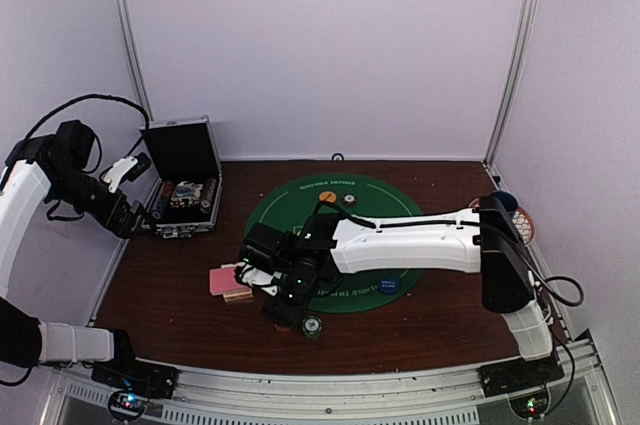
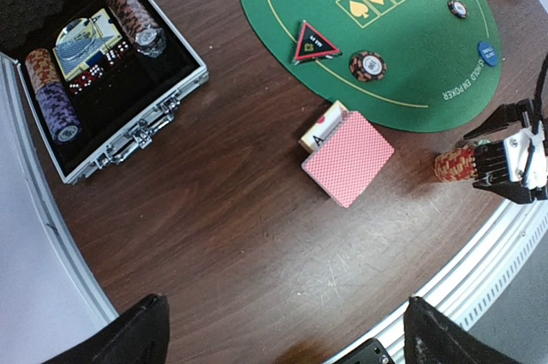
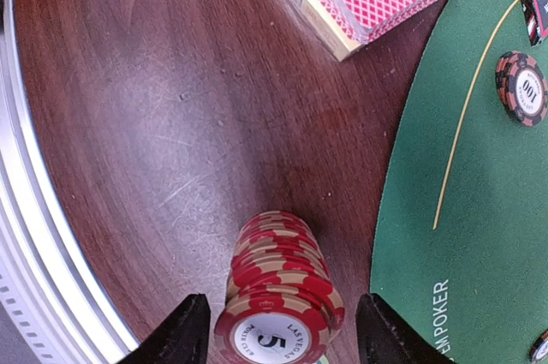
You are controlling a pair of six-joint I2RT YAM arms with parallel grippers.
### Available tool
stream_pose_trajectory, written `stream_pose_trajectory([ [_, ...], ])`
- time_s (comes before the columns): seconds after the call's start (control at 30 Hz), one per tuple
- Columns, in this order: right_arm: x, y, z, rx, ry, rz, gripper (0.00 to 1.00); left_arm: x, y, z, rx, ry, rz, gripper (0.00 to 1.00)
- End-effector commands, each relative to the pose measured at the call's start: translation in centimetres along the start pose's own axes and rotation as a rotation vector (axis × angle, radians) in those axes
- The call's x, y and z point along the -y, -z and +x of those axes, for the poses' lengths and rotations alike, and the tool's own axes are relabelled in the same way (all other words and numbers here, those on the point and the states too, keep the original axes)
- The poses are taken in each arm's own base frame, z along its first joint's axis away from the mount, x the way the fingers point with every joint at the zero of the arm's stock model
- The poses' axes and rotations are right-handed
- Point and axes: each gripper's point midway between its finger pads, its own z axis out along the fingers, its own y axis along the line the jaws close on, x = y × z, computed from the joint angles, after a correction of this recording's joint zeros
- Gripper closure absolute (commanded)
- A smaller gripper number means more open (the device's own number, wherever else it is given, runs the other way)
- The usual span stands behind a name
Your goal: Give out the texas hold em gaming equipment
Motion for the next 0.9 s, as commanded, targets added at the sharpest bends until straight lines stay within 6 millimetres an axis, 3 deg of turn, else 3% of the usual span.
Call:
stream_pose_trajectory([
  [0.0,0.4,0.1,0.3,-0.012,-0.011,0.002,0.40,0.1,1.0,-0.7,0.039,-0.020,-0.013,0.02],
  [0.67,0.5,-1.1,1.1,-0.047,-0.004,0.003,0.41,0.1,1.1,-0.8,0.041,-0.024,-0.019,0.02],
  [0.87,0.4,-1.3,1.1,-0.048,-0.003,-0.001,0.37,0.1,1.1,-0.8,0.042,-0.025,-0.021,0.02],
])
